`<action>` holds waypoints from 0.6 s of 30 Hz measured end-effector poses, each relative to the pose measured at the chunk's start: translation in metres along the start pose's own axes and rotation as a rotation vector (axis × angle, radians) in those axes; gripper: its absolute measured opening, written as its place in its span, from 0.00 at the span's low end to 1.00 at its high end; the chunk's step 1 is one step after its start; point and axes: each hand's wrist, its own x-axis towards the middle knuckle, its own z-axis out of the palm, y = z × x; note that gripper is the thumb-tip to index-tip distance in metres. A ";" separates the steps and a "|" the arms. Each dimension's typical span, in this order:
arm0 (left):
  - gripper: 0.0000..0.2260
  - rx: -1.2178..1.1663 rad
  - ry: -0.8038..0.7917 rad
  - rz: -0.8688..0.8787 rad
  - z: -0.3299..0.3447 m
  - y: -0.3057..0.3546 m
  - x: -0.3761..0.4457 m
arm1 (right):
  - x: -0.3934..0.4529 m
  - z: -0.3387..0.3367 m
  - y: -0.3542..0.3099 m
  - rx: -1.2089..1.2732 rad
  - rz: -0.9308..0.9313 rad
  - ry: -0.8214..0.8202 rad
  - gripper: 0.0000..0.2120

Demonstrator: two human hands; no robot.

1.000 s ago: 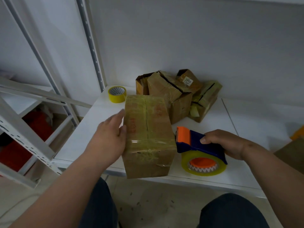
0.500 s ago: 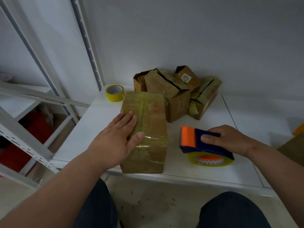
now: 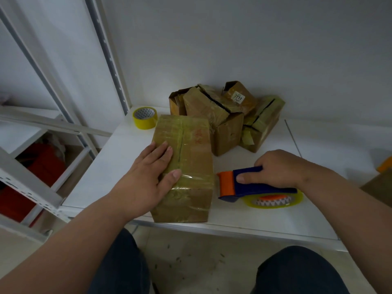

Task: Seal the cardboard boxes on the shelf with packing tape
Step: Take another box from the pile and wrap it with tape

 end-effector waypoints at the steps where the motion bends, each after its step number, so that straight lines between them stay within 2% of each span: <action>1: 0.36 -0.002 0.005 0.004 0.001 -0.001 0.000 | 0.005 0.000 -0.007 -0.023 0.007 -0.027 0.34; 3: 0.39 0.001 0.014 0.013 0.002 -0.003 0.001 | 0.013 -0.002 -0.018 -0.053 0.035 -0.101 0.30; 6: 0.36 -0.002 0.016 0.007 0.003 -0.002 0.001 | 0.025 -0.003 -0.016 0.048 0.132 -0.221 0.27; 10: 0.36 -0.007 0.016 0.005 0.003 -0.003 0.000 | 0.034 0.020 -0.002 0.088 0.300 -0.323 0.40; 12: 0.36 -0.033 -0.008 -0.002 0.001 -0.004 -0.001 | 0.032 0.028 0.002 0.095 0.316 -0.296 0.39; 14: 0.36 -0.013 -0.044 -0.013 -0.003 -0.002 -0.003 | 0.025 0.022 0.010 0.226 0.335 -0.218 0.36; 16: 0.34 0.186 -0.059 -0.039 -0.008 0.006 -0.007 | 0.017 0.013 0.019 0.372 0.339 -0.120 0.33; 18: 0.33 0.398 -0.013 -0.034 -0.011 0.024 -0.009 | 0.009 0.006 0.023 0.419 0.329 -0.040 0.33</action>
